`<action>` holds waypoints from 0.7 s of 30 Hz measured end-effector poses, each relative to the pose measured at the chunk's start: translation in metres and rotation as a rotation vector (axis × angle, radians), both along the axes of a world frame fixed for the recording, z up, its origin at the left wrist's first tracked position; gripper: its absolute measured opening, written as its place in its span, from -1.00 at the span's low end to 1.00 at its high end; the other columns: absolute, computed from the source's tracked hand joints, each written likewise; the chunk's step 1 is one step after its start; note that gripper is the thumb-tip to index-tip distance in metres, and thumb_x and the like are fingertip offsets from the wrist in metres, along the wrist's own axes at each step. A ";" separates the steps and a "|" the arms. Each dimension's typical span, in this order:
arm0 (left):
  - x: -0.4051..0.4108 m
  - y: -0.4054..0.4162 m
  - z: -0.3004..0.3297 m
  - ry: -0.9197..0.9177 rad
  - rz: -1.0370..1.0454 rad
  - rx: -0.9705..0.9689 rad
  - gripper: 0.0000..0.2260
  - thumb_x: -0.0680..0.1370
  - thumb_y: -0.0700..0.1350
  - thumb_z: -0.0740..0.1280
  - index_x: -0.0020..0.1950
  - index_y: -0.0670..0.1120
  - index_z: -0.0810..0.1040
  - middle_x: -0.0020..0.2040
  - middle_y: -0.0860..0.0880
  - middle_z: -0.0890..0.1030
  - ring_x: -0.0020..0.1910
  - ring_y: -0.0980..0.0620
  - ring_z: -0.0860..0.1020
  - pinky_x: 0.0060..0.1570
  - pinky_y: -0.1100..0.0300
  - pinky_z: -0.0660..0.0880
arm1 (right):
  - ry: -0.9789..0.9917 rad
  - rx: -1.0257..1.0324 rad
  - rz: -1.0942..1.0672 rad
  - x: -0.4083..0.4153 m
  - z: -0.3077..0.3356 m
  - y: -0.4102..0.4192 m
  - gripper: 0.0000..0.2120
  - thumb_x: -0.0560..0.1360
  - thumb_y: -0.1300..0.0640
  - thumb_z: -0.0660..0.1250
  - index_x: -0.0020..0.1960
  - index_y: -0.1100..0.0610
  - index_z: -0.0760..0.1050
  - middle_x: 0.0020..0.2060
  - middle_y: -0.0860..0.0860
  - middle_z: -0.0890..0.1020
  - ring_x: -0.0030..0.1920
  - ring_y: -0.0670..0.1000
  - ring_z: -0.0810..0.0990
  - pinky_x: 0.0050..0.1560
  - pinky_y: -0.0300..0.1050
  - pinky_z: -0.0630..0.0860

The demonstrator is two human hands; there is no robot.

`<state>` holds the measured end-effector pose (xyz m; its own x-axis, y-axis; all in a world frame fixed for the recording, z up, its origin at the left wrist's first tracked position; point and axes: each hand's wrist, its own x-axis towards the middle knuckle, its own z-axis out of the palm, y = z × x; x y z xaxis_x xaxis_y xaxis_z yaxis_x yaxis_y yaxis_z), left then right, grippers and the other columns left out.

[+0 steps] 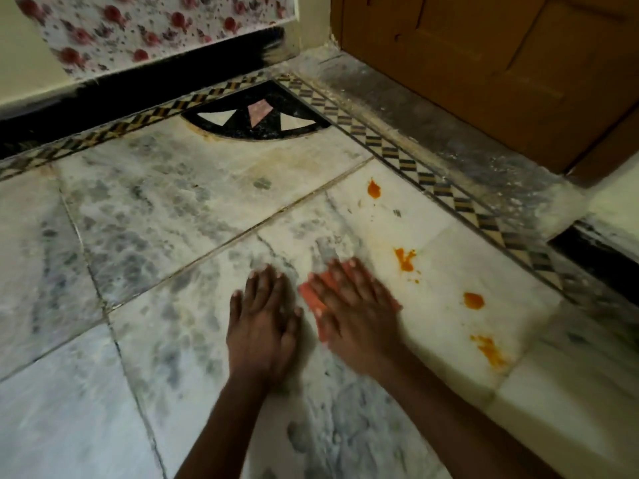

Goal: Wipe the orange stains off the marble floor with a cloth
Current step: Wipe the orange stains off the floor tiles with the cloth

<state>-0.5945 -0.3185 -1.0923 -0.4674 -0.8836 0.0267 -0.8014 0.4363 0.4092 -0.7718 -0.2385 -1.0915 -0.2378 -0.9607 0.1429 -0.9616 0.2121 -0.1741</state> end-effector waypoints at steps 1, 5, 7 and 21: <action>-0.005 0.016 -0.001 -0.005 0.014 -0.005 -0.35 0.64 0.25 0.03 0.70 0.03 0.26 0.72 0.03 0.06 0.73 -0.11 0.06 0.67 -0.12 0.02 | 0.002 0.000 0.002 -0.008 0.000 0.029 -0.50 0.69 -0.17 0.04 0.63 -0.26 0.27 0.68 -0.08 0.25 0.70 0.10 0.13 0.57 0.18 0.24; -0.016 0.047 -0.009 -0.038 0.040 -0.074 -0.38 0.66 0.23 0.06 0.69 0.03 0.31 0.72 -0.02 0.20 0.71 -0.19 0.16 0.63 -0.21 0.17 | 0.006 0.066 -0.377 -0.069 -0.005 0.028 -0.41 0.62 -0.21 0.01 0.65 -0.24 0.23 0.70 0.01 0.21 0.68 0.19 0.14 0.57 0.25 0.16; -0.015 0.044 -0.008 -0.041 0.047 -0.092 -0.38 0.64 0.23 0.08 0.68 0.04 0.33 0.71 -0.02 0.22 0.70 -0.20 0.18 0.61 -0.23 0.19 | -0.112 0.108 -0.453 -0.074 -0.001 -0.019 -0.38 0.63 -0.24 -0.01 0.68 -0.23 0.13 0.72 0.01 0.09 0.70 0.23 -0.01 0.63 0.30 0.01; -0.018 0.044 -0.006 -0.036 0.062 -0.102 -0.37 0.64 0.22 0.09 0.68 0.01 0.33 0.71 -0.02 0.23 0.71 -0.18 0.17 0.61 -0.23 0.18 | -0.057 0.063 -0.445 -0.062 -0.006 0.016 -0.40 0.61 -0.24 0.07 0.65 -0.22 0.26 0.70 0.02 0.19 0.69 0.23 0.08 0.59 0.31 0.10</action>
<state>-0.6128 -0.2743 -1.0981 -0.4140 -0.9045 0.1022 -0.8414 0.4231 0.3361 -0.8333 -0.2221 -1.0972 -0.6352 -0.7698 0.0623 -0.7639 0.6144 -0.1973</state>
